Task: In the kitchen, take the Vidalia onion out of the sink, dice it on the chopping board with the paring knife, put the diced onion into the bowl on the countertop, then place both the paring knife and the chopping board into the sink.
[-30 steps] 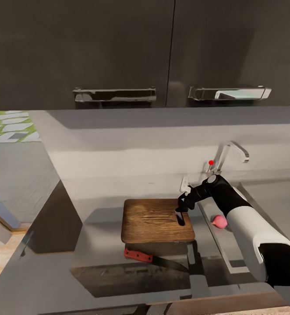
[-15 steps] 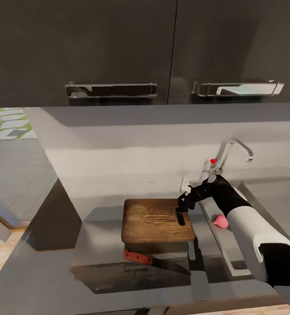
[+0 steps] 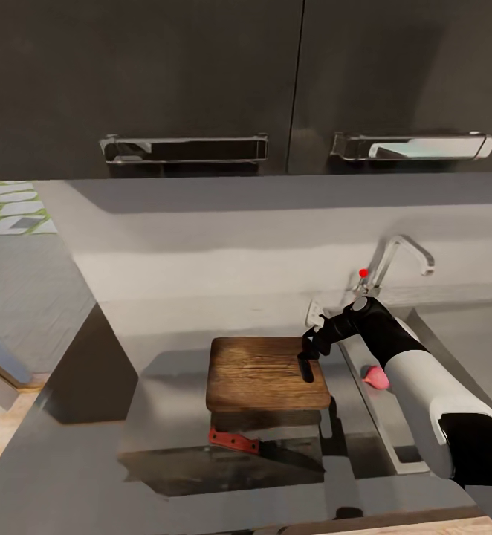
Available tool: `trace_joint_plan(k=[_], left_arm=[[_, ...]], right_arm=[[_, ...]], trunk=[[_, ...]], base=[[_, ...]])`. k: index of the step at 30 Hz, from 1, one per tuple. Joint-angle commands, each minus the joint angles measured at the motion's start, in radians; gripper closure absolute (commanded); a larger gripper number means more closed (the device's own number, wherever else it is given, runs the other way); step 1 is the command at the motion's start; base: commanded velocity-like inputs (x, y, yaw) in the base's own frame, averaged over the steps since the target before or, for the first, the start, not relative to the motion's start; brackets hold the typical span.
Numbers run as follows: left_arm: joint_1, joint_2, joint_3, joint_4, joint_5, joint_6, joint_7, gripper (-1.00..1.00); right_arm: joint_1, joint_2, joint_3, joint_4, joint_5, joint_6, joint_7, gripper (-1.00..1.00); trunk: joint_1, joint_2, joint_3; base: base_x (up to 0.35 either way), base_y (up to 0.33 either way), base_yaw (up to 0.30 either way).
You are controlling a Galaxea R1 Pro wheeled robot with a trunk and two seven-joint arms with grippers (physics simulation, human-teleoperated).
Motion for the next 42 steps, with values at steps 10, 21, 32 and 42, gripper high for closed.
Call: trace_joint_plan(k=[10,21,32,42], left_arm=[[0.0,0.0,0.0,-0.001,0.002,-0.001,0.0,-1.0],[0.0,0.0,0.0,-0.001,0.002,-0.001,0.0,-1.0],[0.0,0.0,0.001,-0.002,0.002,-0.001,0.0,-1.0],[0.0,0.0,0.0,-0.002,0.002,-0.001,0.0,-1.0]], right_arm=[[-0.001,-0.001,0.003,-0.002,-0.002,0.012,0.005,1.0],[-0.001,-0.001,0.004,0.0,-0.002,0.011,-0.007,1.0],[0.001,-0.001,0.006,0.0,0.0,0.0,-0.01,1.0],[0.002,0.0,0.006,0.001,0.001,-0.021,-0.01,1.0]], trunk=[[0.001,-0.002,-0.008],[0.001,-0.002,-0.012],[0.001,-0.002,-0.012],[0.001,-0.002,-0.012]], base=[[0.092,0.0,0.0],[0.002,0.0,0.0],[0.0,0.0,0.0],[0.0,0.0,0.0]])
